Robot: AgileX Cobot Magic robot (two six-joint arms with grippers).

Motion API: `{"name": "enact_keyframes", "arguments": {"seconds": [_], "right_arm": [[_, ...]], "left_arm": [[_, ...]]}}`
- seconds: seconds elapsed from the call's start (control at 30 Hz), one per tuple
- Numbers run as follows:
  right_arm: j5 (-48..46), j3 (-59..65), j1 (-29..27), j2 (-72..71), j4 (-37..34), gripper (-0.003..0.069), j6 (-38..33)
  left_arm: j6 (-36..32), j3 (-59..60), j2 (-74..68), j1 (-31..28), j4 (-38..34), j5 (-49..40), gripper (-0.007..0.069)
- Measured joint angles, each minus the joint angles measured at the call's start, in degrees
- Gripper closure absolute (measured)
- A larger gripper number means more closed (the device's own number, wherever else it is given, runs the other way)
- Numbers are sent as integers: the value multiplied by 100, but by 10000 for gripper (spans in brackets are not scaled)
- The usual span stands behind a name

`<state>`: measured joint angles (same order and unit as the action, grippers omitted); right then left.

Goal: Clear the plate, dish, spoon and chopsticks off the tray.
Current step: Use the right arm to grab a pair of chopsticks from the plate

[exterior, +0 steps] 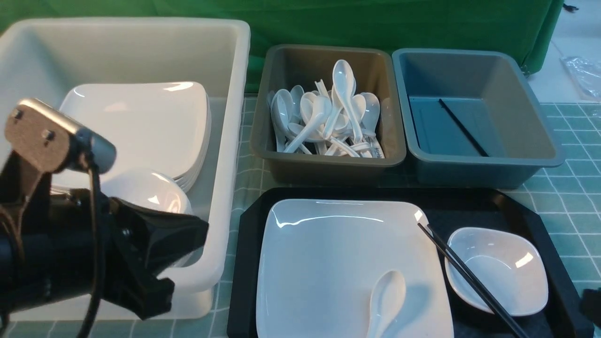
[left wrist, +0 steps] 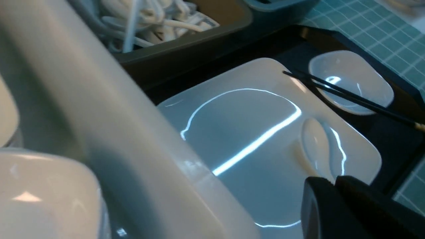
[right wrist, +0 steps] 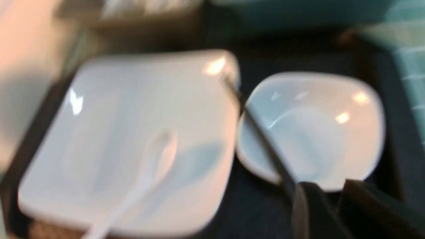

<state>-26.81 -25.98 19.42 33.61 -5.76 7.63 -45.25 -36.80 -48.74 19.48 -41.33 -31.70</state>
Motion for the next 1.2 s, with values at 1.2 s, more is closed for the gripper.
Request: {"name": "enact_keyframes", "arguments": {"seconds": [1.2], "right_arm": [[-1109,-3152,-674,6686,-524,245,-2733]], "left_arm": [[-107,118,1054,222,473,-285,592]]}}
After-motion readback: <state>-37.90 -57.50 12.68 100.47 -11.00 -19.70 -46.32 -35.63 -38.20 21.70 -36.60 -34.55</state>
